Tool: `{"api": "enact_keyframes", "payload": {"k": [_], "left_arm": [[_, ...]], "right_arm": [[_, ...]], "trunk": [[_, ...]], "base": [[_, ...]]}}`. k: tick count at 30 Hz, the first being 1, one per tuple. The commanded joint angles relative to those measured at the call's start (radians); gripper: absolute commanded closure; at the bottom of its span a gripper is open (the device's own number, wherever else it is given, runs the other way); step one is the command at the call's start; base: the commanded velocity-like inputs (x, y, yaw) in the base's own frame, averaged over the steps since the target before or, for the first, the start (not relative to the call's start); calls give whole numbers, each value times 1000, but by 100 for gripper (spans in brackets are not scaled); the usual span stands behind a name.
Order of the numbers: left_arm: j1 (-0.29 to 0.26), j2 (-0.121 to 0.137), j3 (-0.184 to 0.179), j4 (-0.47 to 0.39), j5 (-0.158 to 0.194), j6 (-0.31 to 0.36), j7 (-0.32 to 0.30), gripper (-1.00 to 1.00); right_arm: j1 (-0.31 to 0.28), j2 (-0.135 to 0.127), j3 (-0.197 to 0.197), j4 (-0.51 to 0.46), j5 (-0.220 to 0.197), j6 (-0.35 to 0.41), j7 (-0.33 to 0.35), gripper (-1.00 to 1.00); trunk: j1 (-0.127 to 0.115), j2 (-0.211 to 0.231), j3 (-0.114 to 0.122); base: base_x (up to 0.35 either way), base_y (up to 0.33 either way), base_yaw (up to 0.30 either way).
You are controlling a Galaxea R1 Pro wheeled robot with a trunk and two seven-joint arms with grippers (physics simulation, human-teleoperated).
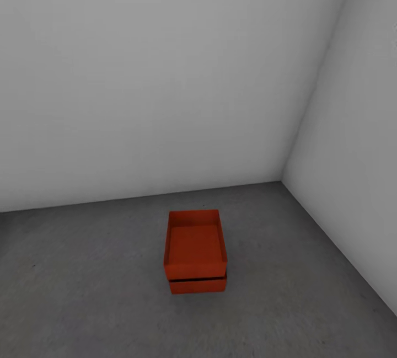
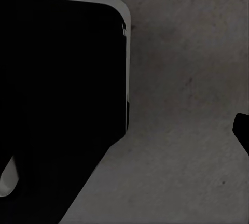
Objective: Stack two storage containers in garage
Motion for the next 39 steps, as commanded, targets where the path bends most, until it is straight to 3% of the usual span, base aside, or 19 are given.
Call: {"api": "enact_keyframes", "payload": {"k": [1, 39], "left_arm": [[-1, 0, -2, 0, 6, 4, 2, -100], [-1, 0, -2, 0, 6, 4, 2, -100]], "right_arm": [[-1, 0, 8, 2, -8, -5, -2, -100], [-2, -1, 12, 1, -8, -5, -2, -100]], "trunk": [[1, -2, 0], [1, -2, 60]], "base": [[0, 0, 0], [0, 0, 0]]}}
